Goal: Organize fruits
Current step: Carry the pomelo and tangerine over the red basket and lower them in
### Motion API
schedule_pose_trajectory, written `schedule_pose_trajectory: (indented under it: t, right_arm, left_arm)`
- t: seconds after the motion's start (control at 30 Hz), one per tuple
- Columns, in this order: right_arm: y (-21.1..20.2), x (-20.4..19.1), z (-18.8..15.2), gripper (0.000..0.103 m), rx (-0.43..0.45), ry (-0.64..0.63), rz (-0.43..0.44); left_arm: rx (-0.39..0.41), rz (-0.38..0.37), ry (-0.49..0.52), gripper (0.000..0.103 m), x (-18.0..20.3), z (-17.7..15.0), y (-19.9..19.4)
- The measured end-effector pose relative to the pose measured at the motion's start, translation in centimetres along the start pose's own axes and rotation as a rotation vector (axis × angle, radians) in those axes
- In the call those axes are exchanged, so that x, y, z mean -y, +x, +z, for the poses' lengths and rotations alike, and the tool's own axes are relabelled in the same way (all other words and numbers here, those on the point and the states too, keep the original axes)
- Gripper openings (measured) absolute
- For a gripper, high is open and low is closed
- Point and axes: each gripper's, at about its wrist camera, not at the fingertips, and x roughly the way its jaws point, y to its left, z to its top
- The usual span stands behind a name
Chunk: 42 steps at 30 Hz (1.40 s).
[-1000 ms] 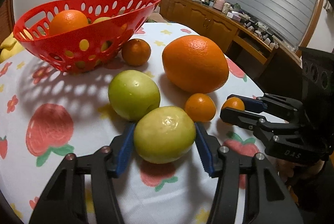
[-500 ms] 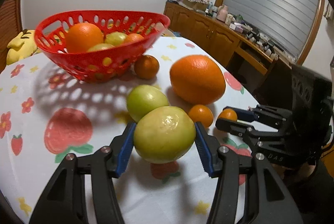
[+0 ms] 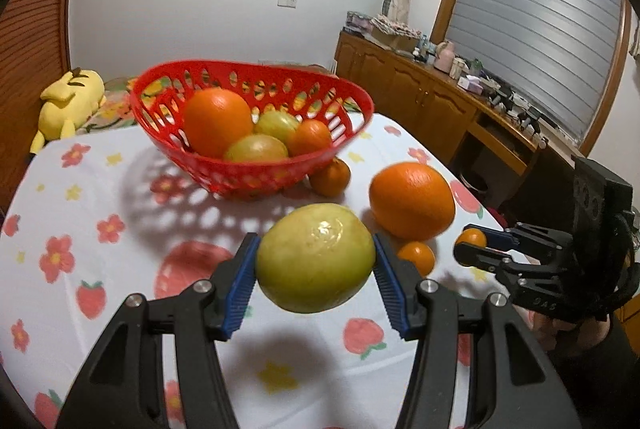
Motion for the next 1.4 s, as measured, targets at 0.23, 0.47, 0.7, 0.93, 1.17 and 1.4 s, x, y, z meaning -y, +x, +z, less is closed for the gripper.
schedule_pose_trajectory:
  t: [0.23,0.47,0.7,0.93,1.17,1.4]
  right_arm:
    - [-0.9,-0.3,3.0,0.033,0.045,-0.021,0.015]
    - [0.5,-1.6,6.4,0.033,0.06,-0.069,0.047]
    - [2.3,-3.0,9.7,0.033,0.075,-0.093,0.058]
    - [4.2,-3.6,12.4,0.033,0.081,-0.11,0.068]
    - [6.5,-3.6,14.3,0.033,0.062,-0.152,0.036]
    - [8.7,-3.5,15.2,0.033,0.034,-0.171,0.032]
  left_arm:
    - [0.053,0.014,-0.01,0.055,-1.5,2.3,-1.0]
    - [0.077,0.016,-0.013,0.055,-3.2,4.3,-0.3]
    - [0.072,0.025,-0.009,0.055,-5.3,6.4,1.3]
    - [0.06,0.041,-0.002,0.055,-6.9,7.9,3.0]
    - [0.041,0.045,-0.011,0.055,-8.2,8.3,4.4]
    - [0.026,0.054,0.0,0.055,-8.6,8.6,5.2]
